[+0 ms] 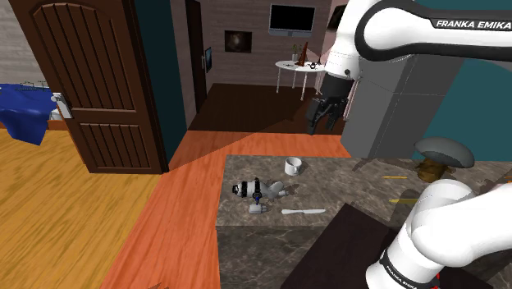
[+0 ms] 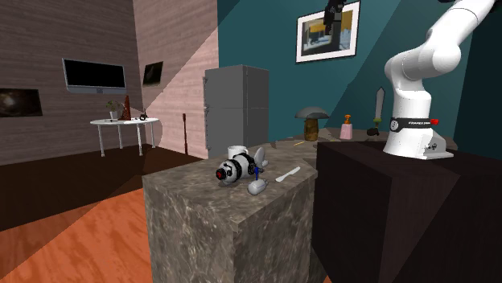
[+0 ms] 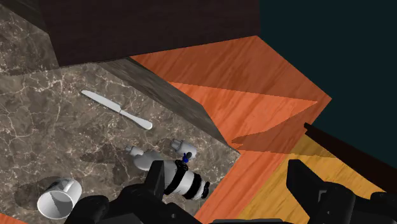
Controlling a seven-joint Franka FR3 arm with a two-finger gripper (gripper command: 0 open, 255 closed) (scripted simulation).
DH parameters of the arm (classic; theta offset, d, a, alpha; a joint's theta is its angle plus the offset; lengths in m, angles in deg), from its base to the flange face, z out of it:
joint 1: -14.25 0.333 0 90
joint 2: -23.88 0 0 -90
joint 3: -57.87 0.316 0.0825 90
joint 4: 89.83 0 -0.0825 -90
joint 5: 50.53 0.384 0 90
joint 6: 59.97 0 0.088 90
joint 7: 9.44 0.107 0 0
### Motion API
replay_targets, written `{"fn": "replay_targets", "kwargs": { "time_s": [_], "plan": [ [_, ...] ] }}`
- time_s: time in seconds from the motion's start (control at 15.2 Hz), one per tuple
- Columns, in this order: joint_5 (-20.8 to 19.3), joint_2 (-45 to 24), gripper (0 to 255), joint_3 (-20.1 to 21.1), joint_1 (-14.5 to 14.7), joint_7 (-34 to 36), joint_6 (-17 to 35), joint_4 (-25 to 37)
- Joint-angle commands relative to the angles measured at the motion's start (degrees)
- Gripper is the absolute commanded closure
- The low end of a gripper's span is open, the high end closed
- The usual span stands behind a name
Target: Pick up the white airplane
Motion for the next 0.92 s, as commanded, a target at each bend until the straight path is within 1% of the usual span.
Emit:
{"fn": "replay_targets", "kwargs": {
  "time_s": [0.0,0.46,0.86],
  "plan": [
    [0.0,0.0,0,0.0,0.0,0.0,0.0,0.0],
    [-3.5,-7.4,0,-2.7,0.9,-10.5,12.2,-6.3],
    [-6.1,-17.1,0,-4.8,1.4,-19.0,23.3,-8.6]
  ]
}}
